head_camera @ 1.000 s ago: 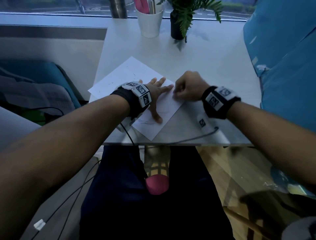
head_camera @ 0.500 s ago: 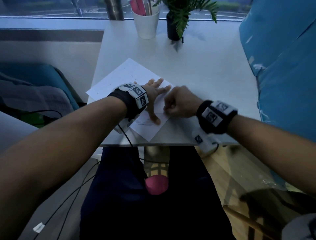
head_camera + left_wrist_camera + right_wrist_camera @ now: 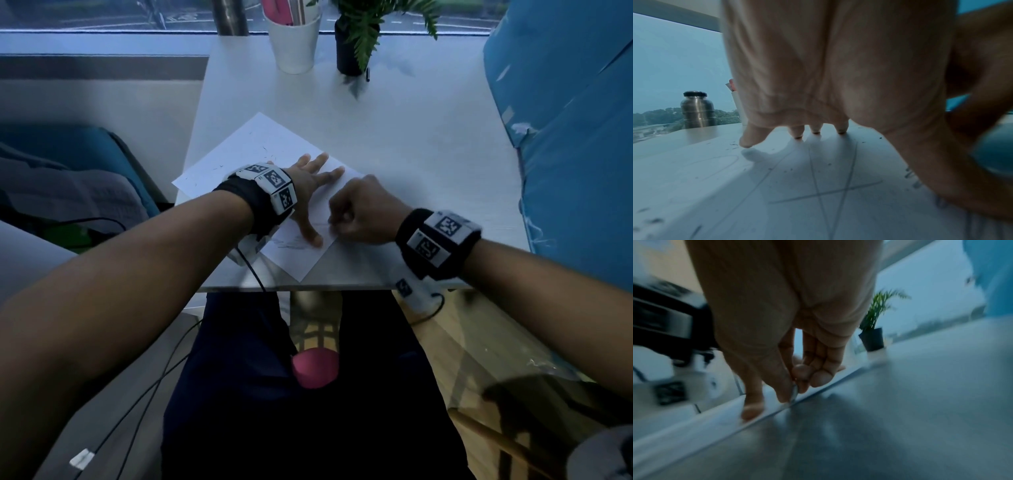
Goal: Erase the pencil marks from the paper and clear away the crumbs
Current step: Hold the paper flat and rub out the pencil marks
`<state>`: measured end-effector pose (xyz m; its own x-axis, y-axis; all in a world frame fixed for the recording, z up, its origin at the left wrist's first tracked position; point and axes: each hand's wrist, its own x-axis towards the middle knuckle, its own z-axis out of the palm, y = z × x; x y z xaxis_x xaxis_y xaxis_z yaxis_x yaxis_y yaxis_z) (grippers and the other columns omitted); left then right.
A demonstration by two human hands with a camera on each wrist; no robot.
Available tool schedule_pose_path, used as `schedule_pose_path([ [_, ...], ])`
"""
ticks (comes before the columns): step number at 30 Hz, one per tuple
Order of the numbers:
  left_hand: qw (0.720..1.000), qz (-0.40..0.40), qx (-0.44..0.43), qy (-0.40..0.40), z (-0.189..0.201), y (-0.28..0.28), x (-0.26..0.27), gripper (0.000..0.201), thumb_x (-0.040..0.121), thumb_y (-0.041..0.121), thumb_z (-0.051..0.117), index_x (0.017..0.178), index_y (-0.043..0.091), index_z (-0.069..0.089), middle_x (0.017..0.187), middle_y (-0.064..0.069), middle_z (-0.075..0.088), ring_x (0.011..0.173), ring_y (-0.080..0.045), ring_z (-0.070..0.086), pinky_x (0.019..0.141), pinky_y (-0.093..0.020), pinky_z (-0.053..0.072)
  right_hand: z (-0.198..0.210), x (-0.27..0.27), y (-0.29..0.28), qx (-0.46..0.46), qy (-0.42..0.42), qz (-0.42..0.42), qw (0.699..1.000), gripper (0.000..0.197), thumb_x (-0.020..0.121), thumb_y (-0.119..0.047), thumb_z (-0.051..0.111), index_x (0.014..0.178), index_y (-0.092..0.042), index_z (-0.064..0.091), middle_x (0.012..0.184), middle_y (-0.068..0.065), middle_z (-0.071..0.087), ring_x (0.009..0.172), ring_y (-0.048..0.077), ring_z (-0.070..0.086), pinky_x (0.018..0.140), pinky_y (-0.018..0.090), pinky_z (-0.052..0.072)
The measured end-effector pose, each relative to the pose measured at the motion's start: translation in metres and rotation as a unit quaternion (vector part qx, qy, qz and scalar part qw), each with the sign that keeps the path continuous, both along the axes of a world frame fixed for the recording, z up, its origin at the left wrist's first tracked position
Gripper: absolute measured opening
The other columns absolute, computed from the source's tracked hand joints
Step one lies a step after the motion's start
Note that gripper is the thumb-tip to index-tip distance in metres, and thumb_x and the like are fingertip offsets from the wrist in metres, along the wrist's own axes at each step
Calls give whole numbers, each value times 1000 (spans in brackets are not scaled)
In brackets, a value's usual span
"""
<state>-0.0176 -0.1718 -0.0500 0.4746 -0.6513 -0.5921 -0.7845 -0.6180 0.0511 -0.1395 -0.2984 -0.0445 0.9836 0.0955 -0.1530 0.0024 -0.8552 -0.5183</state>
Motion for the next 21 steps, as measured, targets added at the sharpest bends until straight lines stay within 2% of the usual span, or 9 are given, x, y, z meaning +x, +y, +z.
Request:
schedule_pose_path([
  [1, 1000, -1, -1, 0, -1, 0, 1, 150, 46, 67, 87, 151, 43, -16, 160, 6, -27, 149, -23, -18, 111, -68, 7, -2, 1, -2, 1, 2, 3, 1000, 5, 71, -9, 72, 73, -11, 76, 58, -11, 60, 52, 0, 53, 55, 4, 40],
  [3, 1000, 1, -6, 3, -1, 0, 1, 149, 45, 66, 87, 151, 44, -15, 160, 7, -26, 149, -22, -18, 110, -70, 6, -1, 14, -21, -2, -19, -70, 997, 6, 70, -11, 73, 75, -11, 77, 65, 1, 70, 57, 8, 58, 55, 2, 37],
  [5, 1000, 3, -8, 2, 0, 0, 0, 149, 44, 67, 87, 151, 44, -14, 161, 7, -25, 149, -21, -18, 109, -71, 6, 1, 20, -29, -8, -49, -107, 993, 8, 68, -10, 71, 74, -10, 77, 68, 6, 72, 59, 12, 60, 57, 6, 38],
  [9, 1000, -3, -5, -4, -4, 1, 1, 151, 42, 70, 86, 151, 44, -16, 160, 8, -27, 149, -21, -18, 108, -73, 5, -4, -3, 6, 9, 16, 0, 1000, 4, 72, -8, 71, 69, -11, 74, 57, -10, 60, 52, -1, 55, 55, 4, 38],
  [12, 1000, 0, -14, 3, -4, 1, 2, 150, 42, 69, 87, 151, 45, -14, 160, 9, -26, 149, -19, -18, 108, -74, 5, 2, 24, -28, -19, -24, -97, 995, 6, 71, -11, 71, 74, -9, 76, 69, 4, 72, 60, 9, 59, 58, 12, 39],
  [14, 1000, 4, -16, 4, -4, 2, 1, 150, 41, 69, 87, 151, 46, -13, 161, 9, -25, 149, -19, -18, 107, -74, 5, 4, 33, -37, -35, -57, -127, 990, 9, 69, -8, 70, 75, -8, 77, 69, 6, 71, 62, 16, 60, 61, 14, 42],
  [16, 1000, 0, -14, 6, -6, 2, 2, 151, 40, 71, 85, 150, 46, -14, 160, 9, -26, 149, -19, -19, 107, -74, 4, 4, 23, -17, -22, -43, -83, 995, 9, 68, -5, 69, 72, -9, 76, 59, -3, 62, 56, 12, 54, 59, 7, 42],
  [18, 1000, -6, -12, 3, -6, 3, 4, 151, 40, 73, 85, 150, 46, -15, 160, 9, -27, 149, -20, -20, 107, -74, 4, 3, 9, -2, -13, -12, -27, 999, 5, 70, -6, 71, 70, -10, 74, 58, -13, 55, 52, 8, 51, 55, 6, 40],
  [21, 1000, -1, -14, 10, -3, 3, 3, 149, 43, 69, 86, 150, 46, -15, 160, 9, -26, 149, -20, -20, 107, -74, 4, 5, 31, -31, -43, -20, -86, 995, 6, 71, -11, 72, 74, -9, 76, 67, 3, 70, 60, 13, 57, 61, 11, 44],
])
